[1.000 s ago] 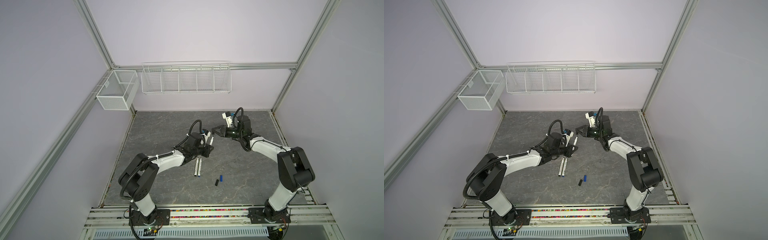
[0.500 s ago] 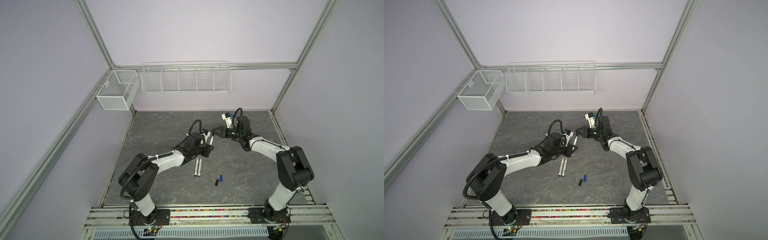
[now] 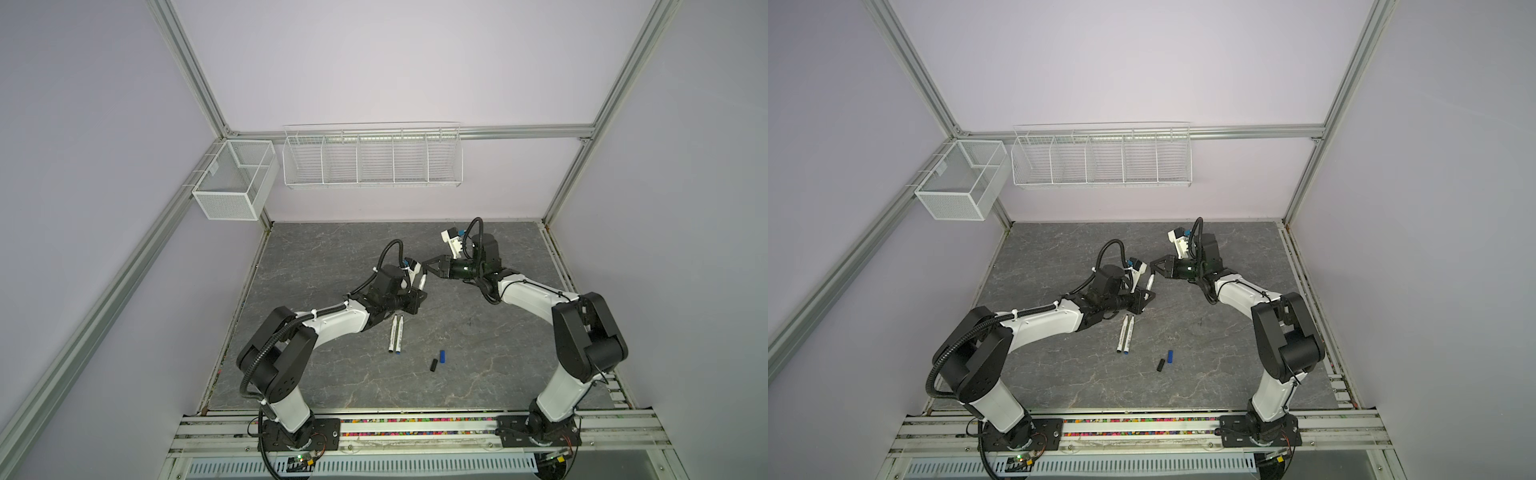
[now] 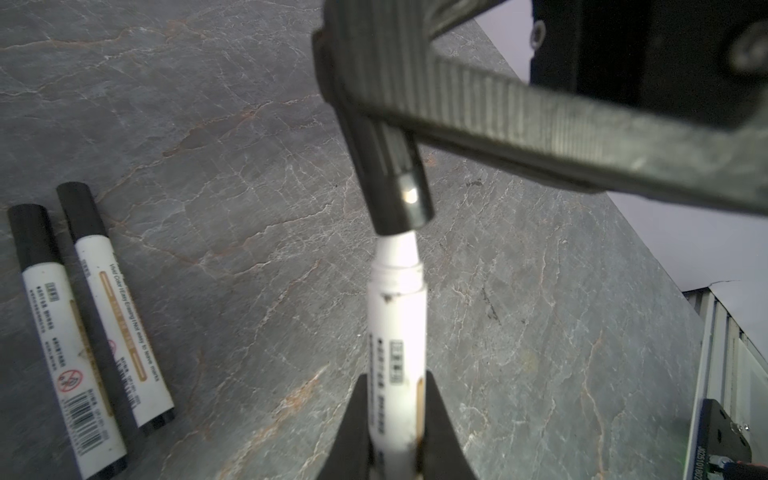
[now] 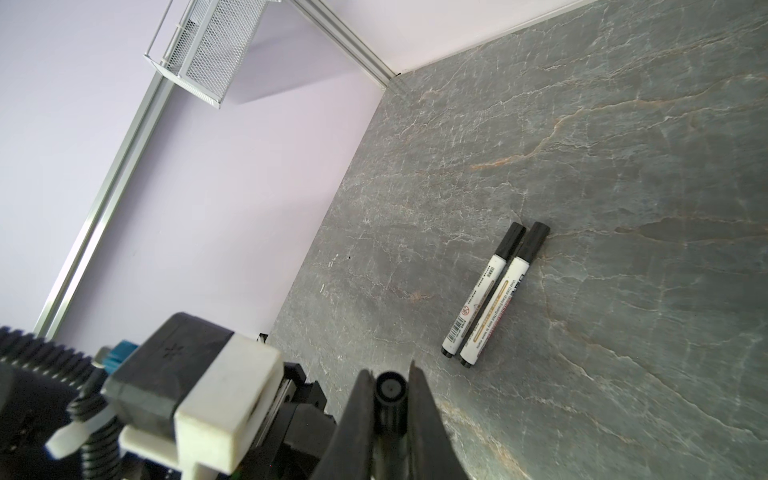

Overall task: Insert the pens into the pen caps
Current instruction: 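Lower the black cap onto the white marker tip held by the left gripper, then push the black cap down onto the marker with the right gripper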

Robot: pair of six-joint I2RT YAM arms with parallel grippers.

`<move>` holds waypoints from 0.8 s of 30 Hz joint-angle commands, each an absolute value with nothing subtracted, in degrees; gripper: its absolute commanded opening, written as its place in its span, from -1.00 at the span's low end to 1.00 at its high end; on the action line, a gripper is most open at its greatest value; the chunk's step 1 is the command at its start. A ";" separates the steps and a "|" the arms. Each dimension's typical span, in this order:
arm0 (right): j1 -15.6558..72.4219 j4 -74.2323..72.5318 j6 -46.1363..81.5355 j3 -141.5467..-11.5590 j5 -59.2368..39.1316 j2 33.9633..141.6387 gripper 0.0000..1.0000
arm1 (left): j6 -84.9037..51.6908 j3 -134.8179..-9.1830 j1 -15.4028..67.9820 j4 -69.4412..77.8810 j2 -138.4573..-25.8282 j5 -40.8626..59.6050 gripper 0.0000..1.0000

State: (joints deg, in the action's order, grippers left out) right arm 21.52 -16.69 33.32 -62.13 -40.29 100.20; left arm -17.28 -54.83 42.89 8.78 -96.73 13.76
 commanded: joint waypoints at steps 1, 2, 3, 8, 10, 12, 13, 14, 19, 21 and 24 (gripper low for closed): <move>21.79 -15.84 32.21 -61.43 -41.98 98.44 -0.69 | -17.14 -54.49 43.03 10.25 -95.28 12.34 -1.00; 21.78 -15.78 32.17 -61.44 -42.01 98.39 -0.69 | -17.29 -54.66 42.90 10.51 -95.41 12.31 -1.00; 21.78 -15.82 32.15 -61.52 -42.32 98.44 -0.69 | -17.72 -54.88 42.52 10.95 -95.44 12.52 -1.00; 21.19 -16.87 32.72 -62.61 -46.38 99.01 -0.69 | -23.63 -54.37 38.23 18.52 -95.22 15.17 -1.00; 21.01 -17.93 33.45 -62.84 -48.60 99.14 -0.69 | -26.93 -53.93 36.35 22.74 -95.49 15.62 -1.00; 20.98 -18.24 33.51 -63.19 -50.80 99.31 -0.69 | -28.14 -53.88 35.70 25.38 -95.86 14.82 -1.00; 21.03 -18.01 33.36 -63.32 -51.73 99.39 -0.68 | -27.90 -54.17 35.69 25.34 -96.12 14.38 -1.00; 21.02 -17.03 32.84 -63.64 -52.23 99.43 -0.68 | -27.86 -54.66 35.69 24.83 -96.52 14.34 -1.00; 21.35 -9.35 27.91 -65.52 -54.25 100.44 -0.68 | -27.42 -55.12 36.33 22.80 -97.49 14.00 -1.00; 21.70 -6.33 26.03 -66.58 -55.00 101.15 -0.67 | -25.74 -55.18 37.05 21.49 -97.22 13.04 -1.00; 22.13 -1.75 23.04 -68.32 -56.15 101.95 -0.65 | -22.99 -55.37 38.17 19.38 -96.30 11.24 -1.00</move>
